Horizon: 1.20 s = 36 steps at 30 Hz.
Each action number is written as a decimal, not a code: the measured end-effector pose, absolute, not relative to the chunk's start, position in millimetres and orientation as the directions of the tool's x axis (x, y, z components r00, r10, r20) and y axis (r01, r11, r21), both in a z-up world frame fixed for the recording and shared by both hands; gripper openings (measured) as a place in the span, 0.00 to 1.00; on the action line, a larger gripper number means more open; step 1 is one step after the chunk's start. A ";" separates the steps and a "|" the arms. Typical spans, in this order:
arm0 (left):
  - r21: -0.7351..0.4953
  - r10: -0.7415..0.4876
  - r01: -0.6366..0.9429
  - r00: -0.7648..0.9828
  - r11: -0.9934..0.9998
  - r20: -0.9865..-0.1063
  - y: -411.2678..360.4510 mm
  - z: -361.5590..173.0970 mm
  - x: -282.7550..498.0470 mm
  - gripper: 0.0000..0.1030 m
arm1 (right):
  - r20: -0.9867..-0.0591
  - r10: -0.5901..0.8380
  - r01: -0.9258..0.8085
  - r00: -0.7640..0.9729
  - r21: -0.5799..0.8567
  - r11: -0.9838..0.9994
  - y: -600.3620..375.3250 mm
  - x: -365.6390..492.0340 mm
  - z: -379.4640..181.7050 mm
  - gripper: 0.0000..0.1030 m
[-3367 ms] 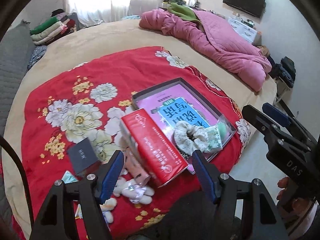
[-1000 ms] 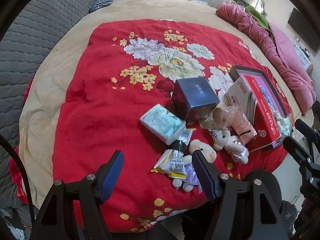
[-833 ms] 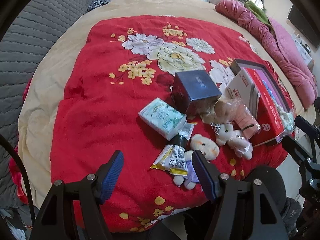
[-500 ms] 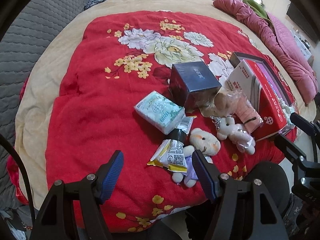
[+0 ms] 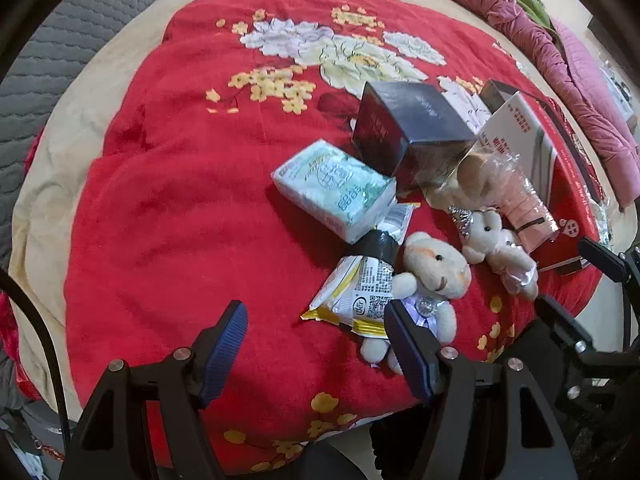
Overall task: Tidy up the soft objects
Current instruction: 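Grasp the yellow snack bag with the left gripper while the right grasps the crowned teddy bear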
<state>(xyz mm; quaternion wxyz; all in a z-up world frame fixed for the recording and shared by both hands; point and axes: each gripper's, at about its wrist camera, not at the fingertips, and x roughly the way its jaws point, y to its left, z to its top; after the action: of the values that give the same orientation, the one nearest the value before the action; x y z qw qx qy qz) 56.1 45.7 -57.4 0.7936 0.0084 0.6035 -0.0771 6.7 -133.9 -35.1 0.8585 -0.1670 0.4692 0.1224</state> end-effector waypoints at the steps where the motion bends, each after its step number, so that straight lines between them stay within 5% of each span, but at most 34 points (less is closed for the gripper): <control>1: -0.088 -0.120 0.134 0.257 0.987 -0.959 45.1 -58.6 56.9 0.68 | -0.847 0.046 -0.373 0.530 -0.185 0.909 -131.8 7.1 -37.8 0.73; 22: -0.169 -0.185 0.104 0.170 0.980 -0.968 40.5 -94.8 97.0 0.70 | -0.830 -0.089 -0.538 0.550 -0.434 0.722 -101.9 29.9 -92.6 0.73; 31: -0.211 -0.223 0.090 0.156 0.973 -0.962 41.6 -99.5 105.4 0.68 | -0.856 -0.091 -0.529 0.509 -0.395 0.751 -105.2 48.4 -106.8 0.32; 34: -0.267 -0.277 0.084 0.142 0.960 -0.950 43.6 -101.3 107.0 0.54 | -0.862 -0.056 -0.526 0.503 -0.357 0.772 -107.7 48.6 -101.0 0.30; 36: -0.286 -0.294 0.080 0.137 0.955 -0.946 44.3 -102.3 107.4 0.54 | -0.877 0.009 -0.509 0.480 -0.270 0.818 -114.7 49.6 -92.3 0.30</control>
<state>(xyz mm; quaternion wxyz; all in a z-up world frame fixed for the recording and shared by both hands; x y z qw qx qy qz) 107.4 44.3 -102.3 0.7494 -0.0832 0.6449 -0.1248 49.6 -114.7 -92.3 0.8206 -0.2577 0.4851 0.1576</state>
